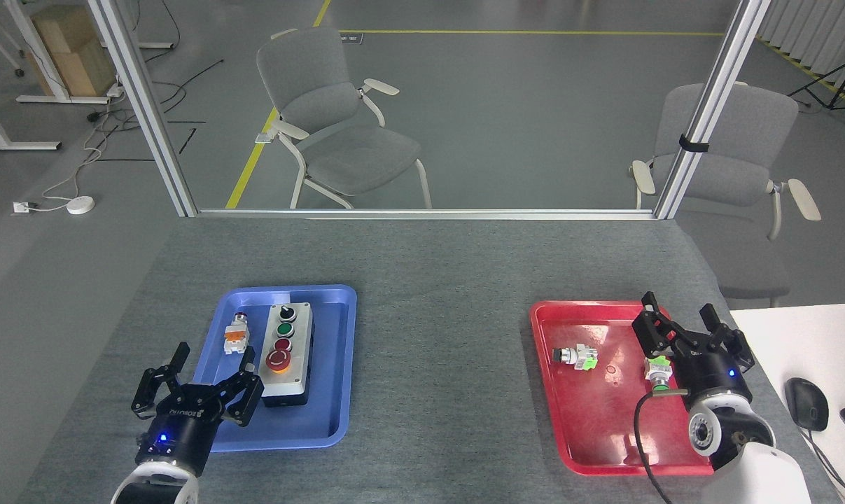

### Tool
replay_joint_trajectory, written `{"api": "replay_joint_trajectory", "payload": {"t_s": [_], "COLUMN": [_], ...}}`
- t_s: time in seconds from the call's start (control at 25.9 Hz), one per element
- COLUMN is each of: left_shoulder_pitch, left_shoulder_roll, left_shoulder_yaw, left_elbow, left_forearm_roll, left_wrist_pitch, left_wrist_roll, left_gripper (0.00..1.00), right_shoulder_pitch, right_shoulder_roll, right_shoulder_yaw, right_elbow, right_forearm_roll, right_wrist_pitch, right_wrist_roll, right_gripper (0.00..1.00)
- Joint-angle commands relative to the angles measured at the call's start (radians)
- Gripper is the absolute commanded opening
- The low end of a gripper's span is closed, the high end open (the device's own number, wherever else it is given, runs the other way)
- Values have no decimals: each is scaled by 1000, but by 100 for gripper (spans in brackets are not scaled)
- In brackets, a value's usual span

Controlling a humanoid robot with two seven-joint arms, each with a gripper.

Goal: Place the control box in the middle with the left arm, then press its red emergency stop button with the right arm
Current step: 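Move the left hand down to the grey control box in the blue tray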

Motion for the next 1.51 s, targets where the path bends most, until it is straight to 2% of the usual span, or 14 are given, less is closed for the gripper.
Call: {"api": "replay_joint_trajectory", "payload": {"t_s": [0.0,0.19,0.39,0.58,0.73,0.89,1.04,1.35,1.47], "left_shoulder_pitch": [-3,3,40,60,24,-45,-71,-86,-126], "left_shoulder_roll": [-21,-69,-75,-103,-118,-127,-119,-115,-119], "left_shoulder_yaw": [-3,-2,-9,-123,-184,-186,-184,-183,-183], "left_elbow": [-2,-7,-16,33,111,205,259,265,317], "left_forearm_roll": [-3,-2,27,10,6,6,6,10,10], "left_wrist_pitch": [2,-8,-23,22,103,160,207,245,247], "left_wrist_roll": [3,9,0,-8,-37,-126,-133,-187,-187], "left_gripper": [99,99,99,99,99,99,99,99,99], "right_shoulder_pitch": [0,0,0,0,0,2,3,3,3], "right_shoulder_roll": [-1,-1,-1,-1,-3,-1,-1,2,2], "right_shoulder_yaw": [-1,-1,-1,-1,1,1,1,-3,-2], "right_elbow": [0,0,0,0,0,0,0,0,0], "right_forearm_roll": [0,-2,-2,-2,0,0,0,-3,-3], "right_wrist_pitch": [0,0,0,-2,0,-2,0,0,0], "right_wrist_roll": [-2,-2,-2,-2,-2,-2,-2,-2,1], "right_gripper": [100,100,100,100,100,100,100,100,100]}}
